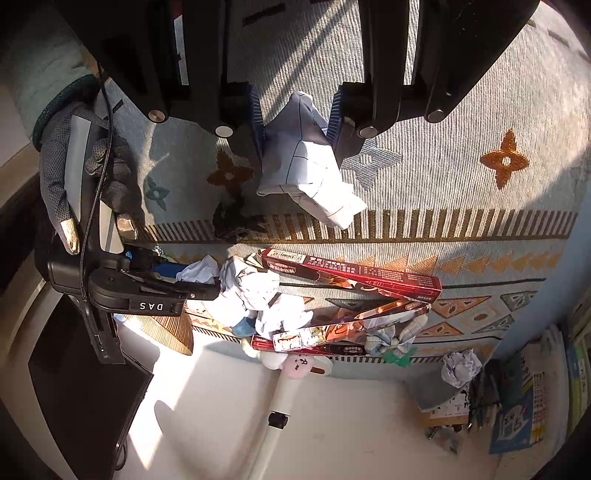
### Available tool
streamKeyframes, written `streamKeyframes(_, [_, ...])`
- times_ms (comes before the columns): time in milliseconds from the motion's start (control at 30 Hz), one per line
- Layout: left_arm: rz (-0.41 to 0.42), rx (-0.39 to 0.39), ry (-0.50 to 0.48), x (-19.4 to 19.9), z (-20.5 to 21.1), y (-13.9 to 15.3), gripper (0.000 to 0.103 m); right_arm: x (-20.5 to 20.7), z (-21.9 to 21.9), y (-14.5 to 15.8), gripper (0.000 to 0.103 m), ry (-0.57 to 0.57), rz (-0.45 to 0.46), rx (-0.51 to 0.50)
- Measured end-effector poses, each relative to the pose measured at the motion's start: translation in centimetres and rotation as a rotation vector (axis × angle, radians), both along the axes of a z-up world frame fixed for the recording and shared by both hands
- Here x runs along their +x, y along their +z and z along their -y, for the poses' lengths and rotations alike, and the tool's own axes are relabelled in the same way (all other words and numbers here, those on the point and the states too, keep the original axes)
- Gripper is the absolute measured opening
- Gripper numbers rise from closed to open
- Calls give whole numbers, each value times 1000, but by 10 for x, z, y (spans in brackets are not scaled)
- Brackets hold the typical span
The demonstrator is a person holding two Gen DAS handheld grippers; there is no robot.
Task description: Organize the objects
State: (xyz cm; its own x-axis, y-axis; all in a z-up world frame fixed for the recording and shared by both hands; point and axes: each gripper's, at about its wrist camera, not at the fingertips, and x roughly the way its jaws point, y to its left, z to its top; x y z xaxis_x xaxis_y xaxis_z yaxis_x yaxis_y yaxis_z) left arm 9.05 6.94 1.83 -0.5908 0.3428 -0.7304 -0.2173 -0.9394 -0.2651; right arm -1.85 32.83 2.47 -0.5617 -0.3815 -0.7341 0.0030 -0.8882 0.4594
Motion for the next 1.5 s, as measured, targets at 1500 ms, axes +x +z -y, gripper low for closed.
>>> streamKeyframes(1500, [-185, -2, -300, -160, -221, 107, 66, -8, -166, 117, 55, -119, -223, 120])
